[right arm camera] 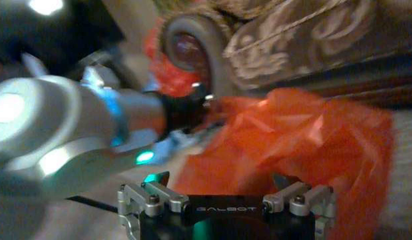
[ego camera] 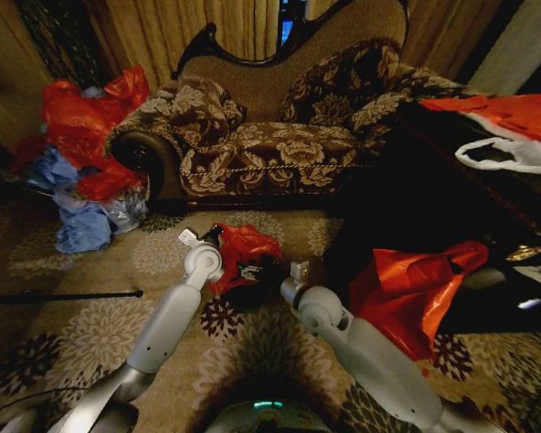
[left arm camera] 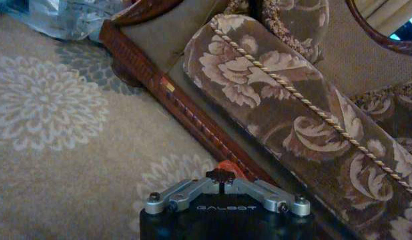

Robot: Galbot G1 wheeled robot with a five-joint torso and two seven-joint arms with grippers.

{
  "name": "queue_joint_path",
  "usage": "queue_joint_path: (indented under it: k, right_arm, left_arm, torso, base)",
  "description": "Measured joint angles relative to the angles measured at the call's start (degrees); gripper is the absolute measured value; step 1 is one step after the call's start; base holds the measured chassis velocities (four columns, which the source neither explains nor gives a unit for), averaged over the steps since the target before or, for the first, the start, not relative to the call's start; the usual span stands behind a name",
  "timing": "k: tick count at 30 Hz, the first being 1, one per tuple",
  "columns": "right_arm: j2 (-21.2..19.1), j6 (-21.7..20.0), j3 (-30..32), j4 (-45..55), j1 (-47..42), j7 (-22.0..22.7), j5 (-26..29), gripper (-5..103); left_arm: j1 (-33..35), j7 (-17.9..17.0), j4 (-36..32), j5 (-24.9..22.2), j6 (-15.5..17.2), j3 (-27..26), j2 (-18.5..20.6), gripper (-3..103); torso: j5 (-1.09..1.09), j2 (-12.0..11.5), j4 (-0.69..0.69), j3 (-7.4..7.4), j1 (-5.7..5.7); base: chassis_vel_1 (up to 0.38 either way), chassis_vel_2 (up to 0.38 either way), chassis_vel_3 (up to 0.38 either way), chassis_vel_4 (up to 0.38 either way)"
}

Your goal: Place a garbage bag over the trash bin.

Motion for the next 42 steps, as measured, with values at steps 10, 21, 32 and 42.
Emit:
queue_joint_path:
  k: [10,21,32,42]
  right_arm:
    - [-6.95,-0.42,7.16,8.02,-7.06,-5.12,-1.62,100]
    - [-4.06,-0.57,11.14,2.09,0.98,-0.82,-3.05,83]
    - [5.43,-1.12,3.2,-18.8,10.64,-1.43,-3.05,39]
    - [13.98,1.38,-0.19,-31.97,14.2,-3.19,-8.17,7]
  left_arm:
    - [0.05,-0.01,-0.06,0.19,-0.1,-0.66,0.02,0]
    - [1.69,-0.31,-1.45,0.68,-0.18,-0.6,0.59,0]
    - [2.09,-0.75,-1.52,1.44,-0.42,-0.81,0.32,0]
    - [2.16,-0.69,-1.12,1.7,-0.56,-1.65,0.22,0]
  torso:
    - [0.0,0.0,-0.02,0.0,0.0]
    - [-0.02,0.0,-0.01,0.0,0.0]
    - [-0.03,0.0,-0.02,0.0,0.0]
    - [-0.02,0.0,-0.01,0.0,0.0]
  base:
    - [0.0,0.0,0.0,0.0]
    - [0.0,0.0,0.0,0.0]
    - [0.0,0.0,0.0,0.0]
    - [0.0,0.0,0.0,0.0]
